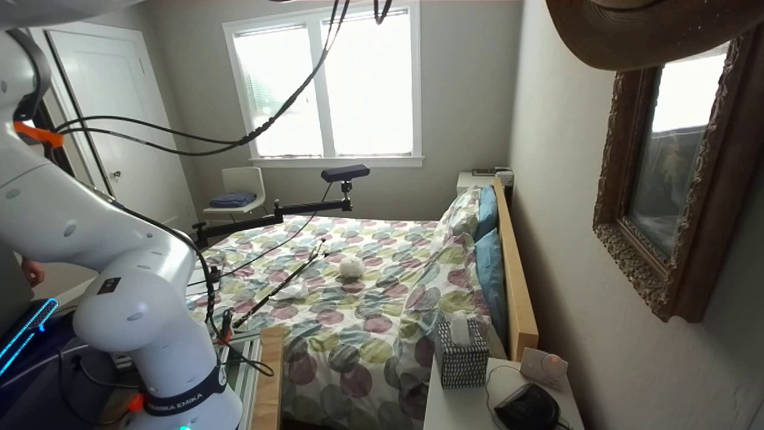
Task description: Hang the hat on the top right of the picture frame
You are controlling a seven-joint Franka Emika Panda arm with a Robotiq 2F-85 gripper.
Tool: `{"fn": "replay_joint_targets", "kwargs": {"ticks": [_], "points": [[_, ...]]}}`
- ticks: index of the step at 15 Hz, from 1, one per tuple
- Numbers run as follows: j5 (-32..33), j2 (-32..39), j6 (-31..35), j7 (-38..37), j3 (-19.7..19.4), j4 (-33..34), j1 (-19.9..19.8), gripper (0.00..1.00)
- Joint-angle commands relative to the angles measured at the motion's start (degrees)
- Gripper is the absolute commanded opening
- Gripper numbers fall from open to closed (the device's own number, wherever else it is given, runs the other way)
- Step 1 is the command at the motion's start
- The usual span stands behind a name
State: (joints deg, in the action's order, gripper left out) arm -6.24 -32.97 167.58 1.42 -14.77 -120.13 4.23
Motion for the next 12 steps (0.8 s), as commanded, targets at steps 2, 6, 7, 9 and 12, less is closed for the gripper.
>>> {"fn": "replay_joint_targets", "kwargs": {"ticks": [2, 6, 7, 9, 12], "points": [[-2.0, 4.0, -1.4, 6.1, -3.3, 6.1, 4.3, 0.02], [-1.1, 7.2, -2.4, 8.0, -6.8, 10.0, 7.8, 0.02], [-1.1, 7.9, -2.9, 8.5, -7.4, 10.9, 8.4, 0.02], [-1.1, 9.1, -4.0, 9.6, -8.9, 12.5, 10.0, 0.02], [-0.9, 10.4, -5.0, 11.0, -10.6, 14.5, 11.9, 0.02]]}}
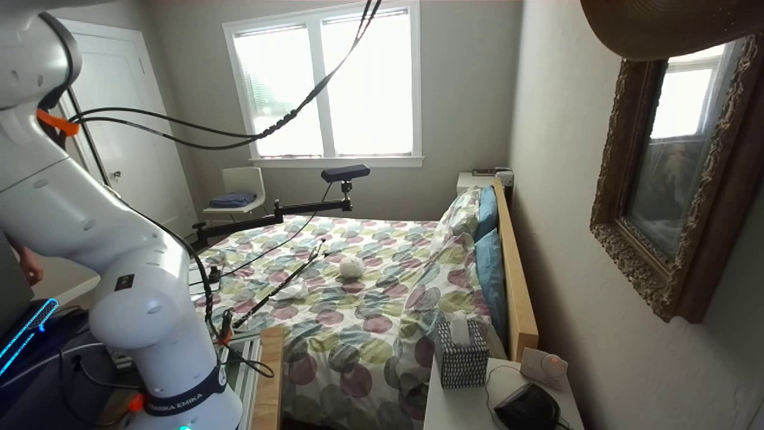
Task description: Hang the hat on the top right of the picture frame
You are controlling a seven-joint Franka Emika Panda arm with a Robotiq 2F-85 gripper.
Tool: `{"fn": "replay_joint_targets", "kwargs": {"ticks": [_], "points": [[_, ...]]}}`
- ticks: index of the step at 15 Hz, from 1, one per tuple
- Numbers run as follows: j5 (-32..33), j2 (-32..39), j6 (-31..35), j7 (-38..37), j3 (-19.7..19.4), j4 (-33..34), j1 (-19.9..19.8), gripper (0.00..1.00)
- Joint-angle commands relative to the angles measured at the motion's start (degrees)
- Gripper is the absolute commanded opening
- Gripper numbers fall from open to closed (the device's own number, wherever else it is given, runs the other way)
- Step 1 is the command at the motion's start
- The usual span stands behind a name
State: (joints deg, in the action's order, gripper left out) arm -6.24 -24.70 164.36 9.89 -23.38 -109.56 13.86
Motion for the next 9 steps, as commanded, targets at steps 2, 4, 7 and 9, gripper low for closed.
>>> {"fn": "replay_joint_targets", "kwargs": {"ticks": [2, 4, 7, 9], "points": [[-1.0, 2.9, -2.2, 2.8, -3.0, 4.9, 2.9, 0.02], [-0.3, 4.1, -2.5, 2.2, -3.4, 5.4, 2.7, 0.02], [0.7, 5.7, -2.4, 0.1, -3.1, 6.2, 0.8, 0.02], [0.9, 6.3, -2.6, 0.1, -3.3, 6.8, 0.2, 0.02]]}}
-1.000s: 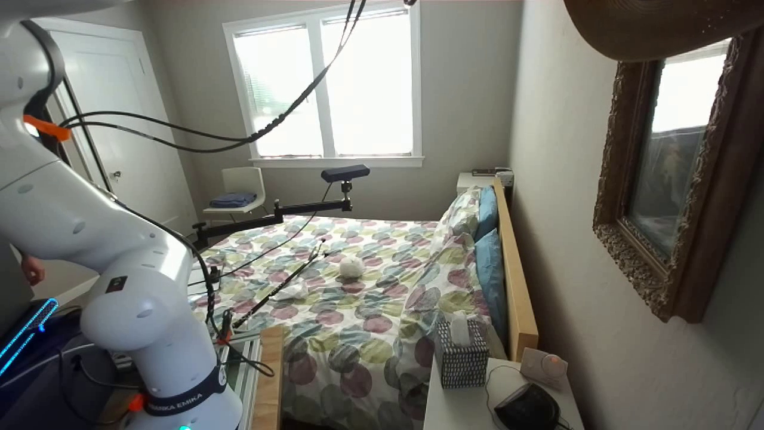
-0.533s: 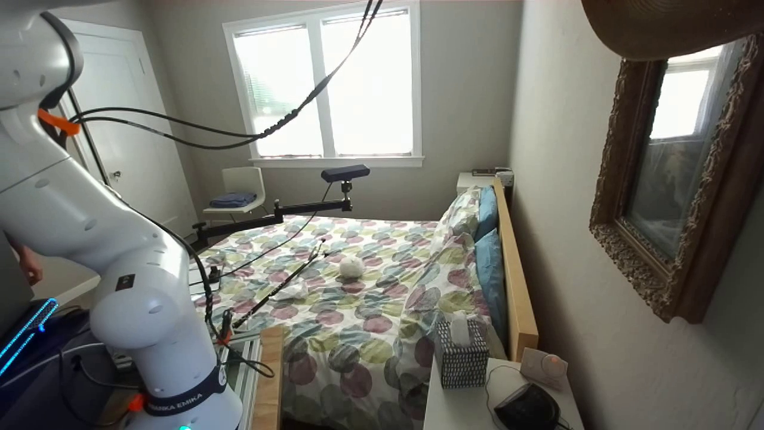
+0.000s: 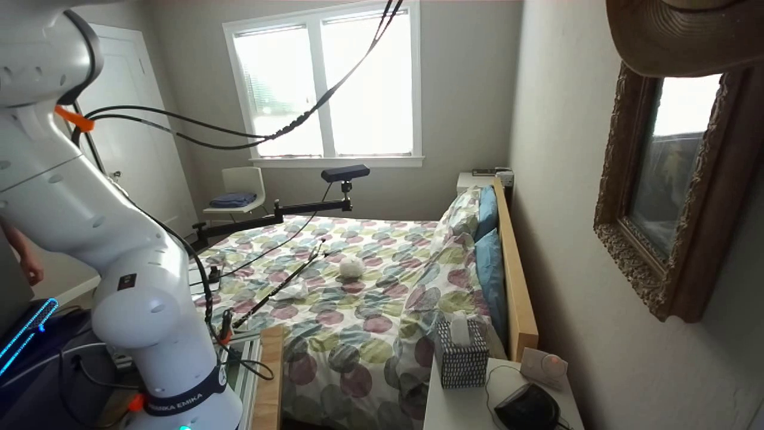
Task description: Hang the hat on the top right of the picture frame
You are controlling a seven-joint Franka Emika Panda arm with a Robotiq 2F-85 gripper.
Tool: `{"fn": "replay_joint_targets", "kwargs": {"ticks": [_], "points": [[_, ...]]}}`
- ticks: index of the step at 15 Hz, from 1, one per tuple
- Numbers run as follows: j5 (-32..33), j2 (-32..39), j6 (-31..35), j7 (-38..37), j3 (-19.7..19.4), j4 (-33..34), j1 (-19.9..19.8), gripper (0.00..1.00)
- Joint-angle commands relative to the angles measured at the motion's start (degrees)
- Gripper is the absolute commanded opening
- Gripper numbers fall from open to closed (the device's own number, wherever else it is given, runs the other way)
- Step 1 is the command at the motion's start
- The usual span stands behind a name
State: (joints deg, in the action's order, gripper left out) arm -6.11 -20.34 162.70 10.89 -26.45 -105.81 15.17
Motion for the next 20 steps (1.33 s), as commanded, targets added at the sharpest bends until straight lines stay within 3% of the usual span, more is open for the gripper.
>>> {"fn": "replay_joint_targets", "kwargs": {"ticks": [1, 11, 12, 17, 18, 19, 20], "points": [[0.8, 2.2, -1.1, -0.2, -0.5, 3.4, -1.0, 0.02], [1.1, 1.6, -1.7, 1.8, 0.9, 3.7, 0.2, 0.02], [-1.6, 1.7, -2.0, 3.7, 4.6, 3.0, -3.9, 0.02], [-0.4, -1.1, -3.9, 2.5, 10.5, -0.5, -9.0, 0.02], [-0.3, -1.8, -4.4, 2.1, 11.3, -1.2, -9.9, 0.08], [-1.4, -0.1, -4.5, 2.7, 11.0, 0.1, -9.8, 0.33], [-1.5, -0.3, -4.6, 2.7, 11.2, -0.2, -10.2, 0.33]]}}
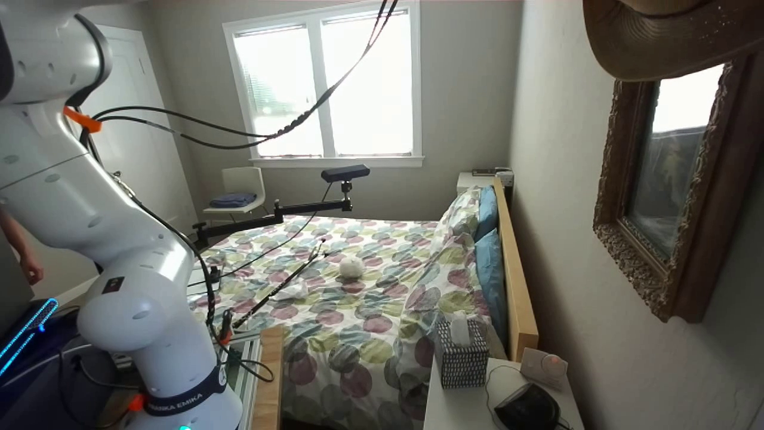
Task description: Hang the hat on the top right of the picture frame
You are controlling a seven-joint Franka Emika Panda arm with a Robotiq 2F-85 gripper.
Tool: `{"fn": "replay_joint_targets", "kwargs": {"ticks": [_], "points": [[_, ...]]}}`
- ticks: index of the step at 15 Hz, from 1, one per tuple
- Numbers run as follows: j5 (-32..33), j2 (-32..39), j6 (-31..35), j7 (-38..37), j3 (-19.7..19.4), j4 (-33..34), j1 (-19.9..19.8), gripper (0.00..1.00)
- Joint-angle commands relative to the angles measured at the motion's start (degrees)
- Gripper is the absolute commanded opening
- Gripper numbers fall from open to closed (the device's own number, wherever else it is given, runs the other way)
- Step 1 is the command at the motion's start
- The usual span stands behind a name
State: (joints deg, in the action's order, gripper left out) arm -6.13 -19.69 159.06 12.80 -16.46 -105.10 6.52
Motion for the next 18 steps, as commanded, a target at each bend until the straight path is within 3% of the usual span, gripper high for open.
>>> {"fn": "replay_joint_targets", "kwargs": {"ticks": [1, 8, 10, 11, 12, 18], "points": [[-3.1, 1.8, -0.5, 2.3, -0.1, 1.4, -0.7, 0.37], [-4.3, 5.4, -1.0, 2.2, -4.6, 3.3, 2.1, 0.87], [-4.2, 3.5, -0.5, 1.8, -1.6, 0.8, -1.2, 0.98], [-2.9, 3.0, -0.3, 1.2, -3.8, 0.6, 1.4, 1.00], [-4.3, 2.7, -0.4, 2.1, -1.4, 0.1, -1.4, 1.00], [-3.1, -3.7, -1.5, 0.8, 0.6, -6.4, -4.0, 1.00]]}}
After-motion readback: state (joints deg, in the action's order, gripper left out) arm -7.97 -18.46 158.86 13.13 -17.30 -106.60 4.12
